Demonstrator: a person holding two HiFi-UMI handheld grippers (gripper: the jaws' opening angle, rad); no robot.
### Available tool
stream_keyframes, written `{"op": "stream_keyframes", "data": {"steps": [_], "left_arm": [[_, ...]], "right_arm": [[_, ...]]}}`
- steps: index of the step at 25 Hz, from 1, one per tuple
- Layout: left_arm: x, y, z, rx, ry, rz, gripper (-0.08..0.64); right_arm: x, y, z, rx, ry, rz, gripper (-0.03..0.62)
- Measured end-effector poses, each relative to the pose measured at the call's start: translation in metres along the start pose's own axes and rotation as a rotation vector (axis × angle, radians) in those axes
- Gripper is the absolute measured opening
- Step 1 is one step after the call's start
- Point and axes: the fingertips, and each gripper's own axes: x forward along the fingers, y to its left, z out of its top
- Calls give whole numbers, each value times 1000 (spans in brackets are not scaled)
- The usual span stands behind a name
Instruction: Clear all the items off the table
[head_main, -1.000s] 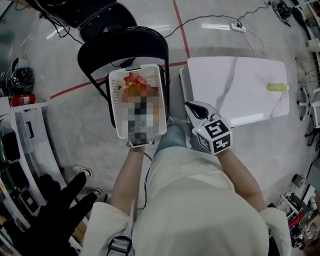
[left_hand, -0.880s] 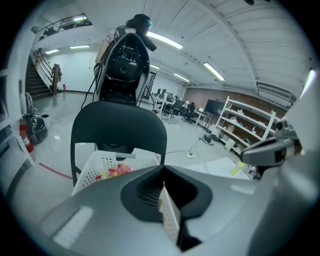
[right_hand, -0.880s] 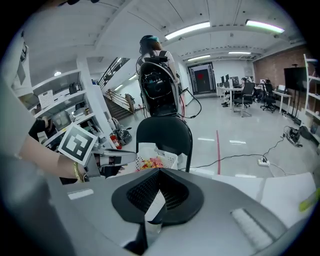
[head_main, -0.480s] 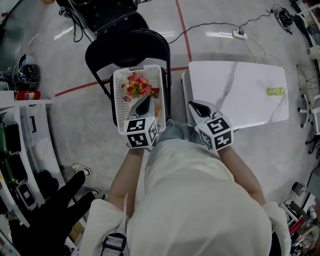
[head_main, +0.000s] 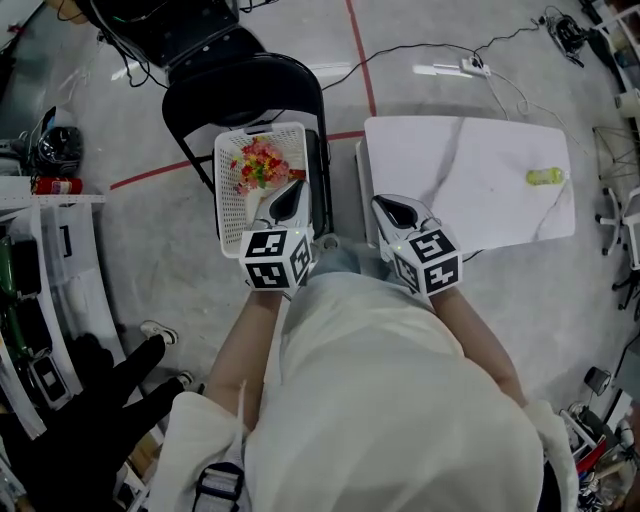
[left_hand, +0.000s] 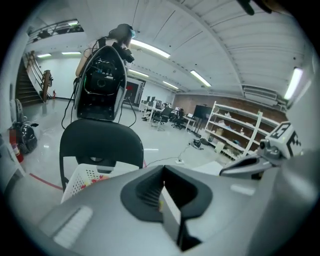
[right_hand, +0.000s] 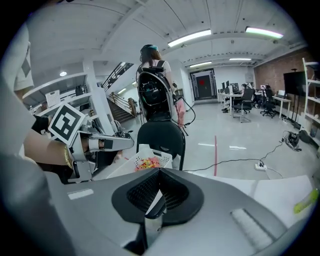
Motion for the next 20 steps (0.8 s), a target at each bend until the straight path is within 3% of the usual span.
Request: {"op": "stream_keyframes", "data": {"steps": [8, 13, 20], "left_arm": [[6, -74, 7, -12, -14, -32, 9], [15, -139, 12, 63, -58, -75, 9], [26, -210, 3, 13, -90, -97, 9]], "right_arm": [[-49, -37, -17, 19, -28, -5, -2], [-86, -78, -32, 38, -51, -15, -2], [-137, -129, -57, 30, -61, -35, -2]]}}
